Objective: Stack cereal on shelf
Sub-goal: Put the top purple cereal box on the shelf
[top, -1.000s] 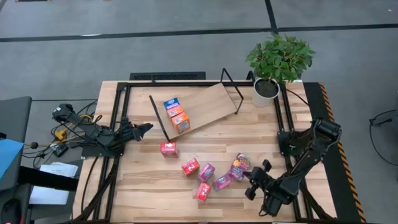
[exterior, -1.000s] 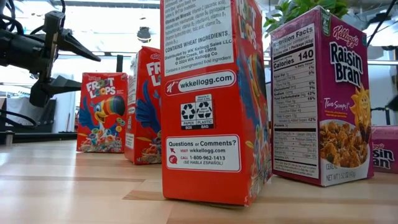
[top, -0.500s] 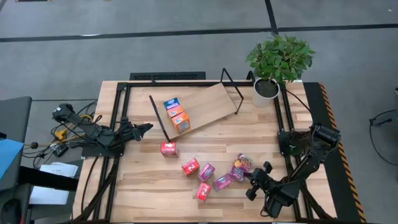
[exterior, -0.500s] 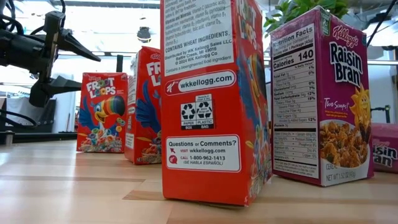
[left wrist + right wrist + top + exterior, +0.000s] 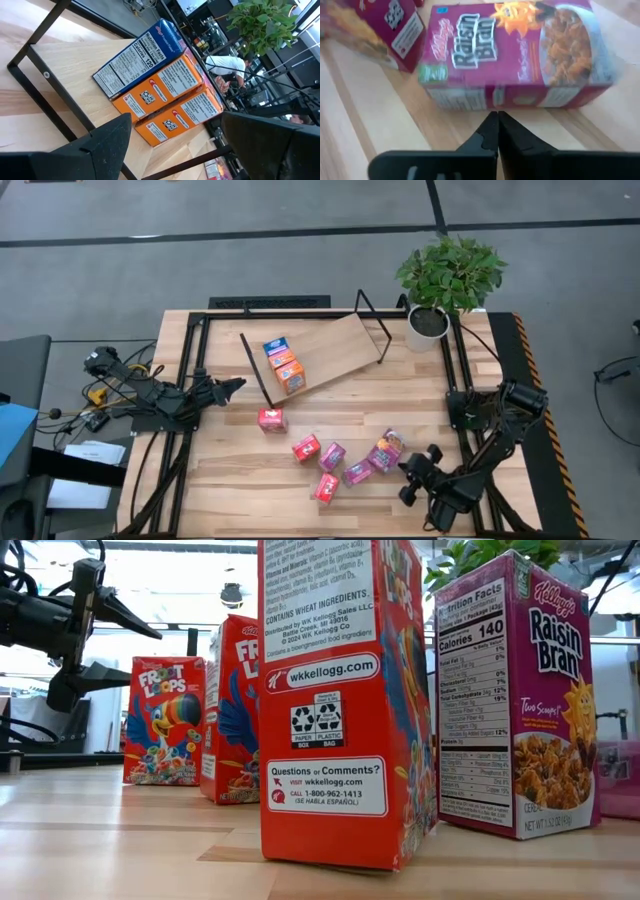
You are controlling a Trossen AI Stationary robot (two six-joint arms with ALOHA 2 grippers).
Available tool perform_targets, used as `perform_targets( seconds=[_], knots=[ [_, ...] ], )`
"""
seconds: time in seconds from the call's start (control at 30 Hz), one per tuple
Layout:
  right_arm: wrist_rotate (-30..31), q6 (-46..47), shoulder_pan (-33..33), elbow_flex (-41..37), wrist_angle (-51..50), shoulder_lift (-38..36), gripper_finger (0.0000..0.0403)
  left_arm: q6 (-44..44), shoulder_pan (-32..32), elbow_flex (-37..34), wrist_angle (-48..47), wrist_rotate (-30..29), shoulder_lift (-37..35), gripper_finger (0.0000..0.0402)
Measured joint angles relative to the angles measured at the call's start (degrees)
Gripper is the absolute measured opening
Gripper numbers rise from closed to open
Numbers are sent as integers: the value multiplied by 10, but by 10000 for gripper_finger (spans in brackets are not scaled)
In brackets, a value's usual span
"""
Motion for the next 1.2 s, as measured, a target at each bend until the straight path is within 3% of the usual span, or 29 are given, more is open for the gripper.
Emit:
perform_targets(
  seconds=[0.3,0.5,0.8,0.97,1.2],
  knots=[
    [12,-33,-2,15,-23,-4,8,-2,0,0,0,-3,0,300],
    [74,-70,-12,53,-83,-32,20,-4,0,0,-1,-8,0,300],
    [66,-42,-38,15,-101,-28,7,-5,0,0,-4,-26,0,300],
    [37,2,-22,0,-94,-28,24,-5,0,0,-4,-25,0,300],
    [34,4,2,0,-92,-28,7,0,0,0,-4,-25,0,300]
  ],
)
